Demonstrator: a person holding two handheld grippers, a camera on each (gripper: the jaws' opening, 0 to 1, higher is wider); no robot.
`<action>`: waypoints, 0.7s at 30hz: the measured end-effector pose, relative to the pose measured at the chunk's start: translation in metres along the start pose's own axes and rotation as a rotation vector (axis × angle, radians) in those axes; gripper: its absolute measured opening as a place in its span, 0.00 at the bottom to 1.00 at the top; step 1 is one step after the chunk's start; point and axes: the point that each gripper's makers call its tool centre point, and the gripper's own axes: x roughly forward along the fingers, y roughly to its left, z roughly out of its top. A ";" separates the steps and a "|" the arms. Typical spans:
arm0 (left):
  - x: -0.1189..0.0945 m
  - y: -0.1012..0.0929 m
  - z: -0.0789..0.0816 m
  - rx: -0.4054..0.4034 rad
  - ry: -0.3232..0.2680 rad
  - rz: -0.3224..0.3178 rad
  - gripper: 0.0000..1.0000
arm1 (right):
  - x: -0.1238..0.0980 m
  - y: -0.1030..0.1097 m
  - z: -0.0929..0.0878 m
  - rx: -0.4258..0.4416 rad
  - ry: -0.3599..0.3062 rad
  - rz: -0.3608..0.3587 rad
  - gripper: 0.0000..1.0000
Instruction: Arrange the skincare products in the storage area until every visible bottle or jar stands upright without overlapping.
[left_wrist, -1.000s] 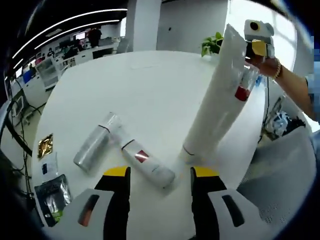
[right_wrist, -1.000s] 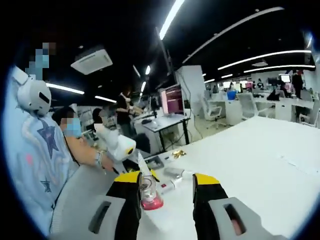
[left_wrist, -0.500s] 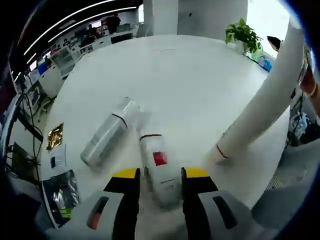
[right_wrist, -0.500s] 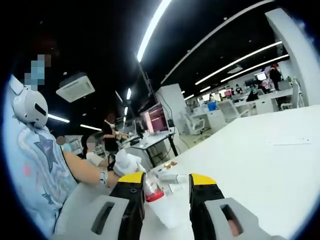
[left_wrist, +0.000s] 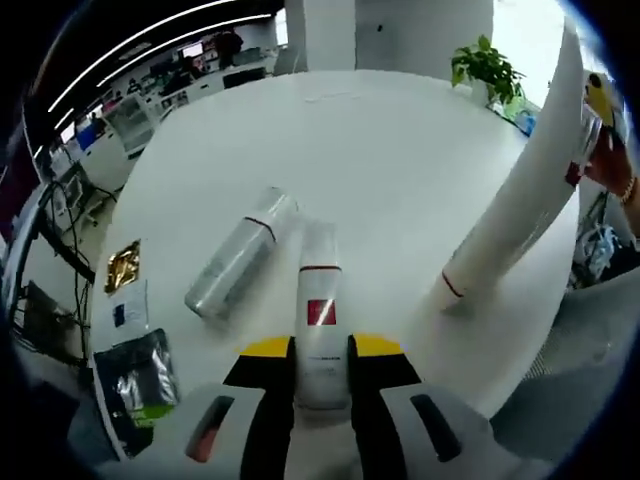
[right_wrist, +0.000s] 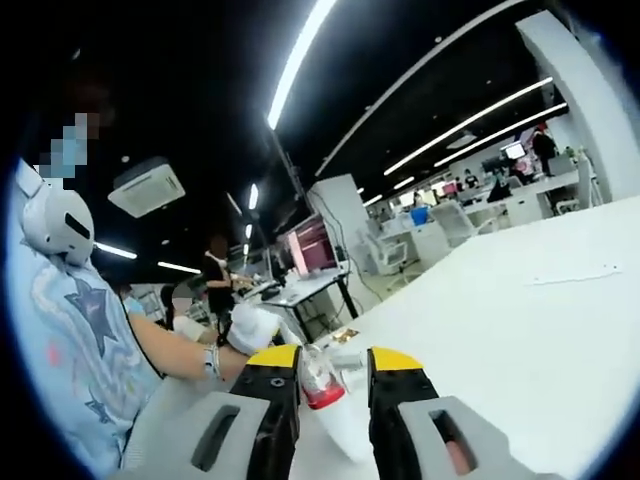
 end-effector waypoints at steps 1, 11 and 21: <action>-0.005 0.002 0.004 -0.013 -0.021 0.003 0.15 | 0.001 0.002 0.003 -0.001 -0.008 0.002 0.17; -0.083 -0.016 0.043 -0.002 -0.282 -0.014 0.15 | 0.030 0.066 0.035 -0.040 -0.041 0.130 0.15; -0.157 -0.061 0.065 0.027 -0.548 -0.131 0.15 | 0.070 0.093 0.004 -0.125 0.134 0.111 0.21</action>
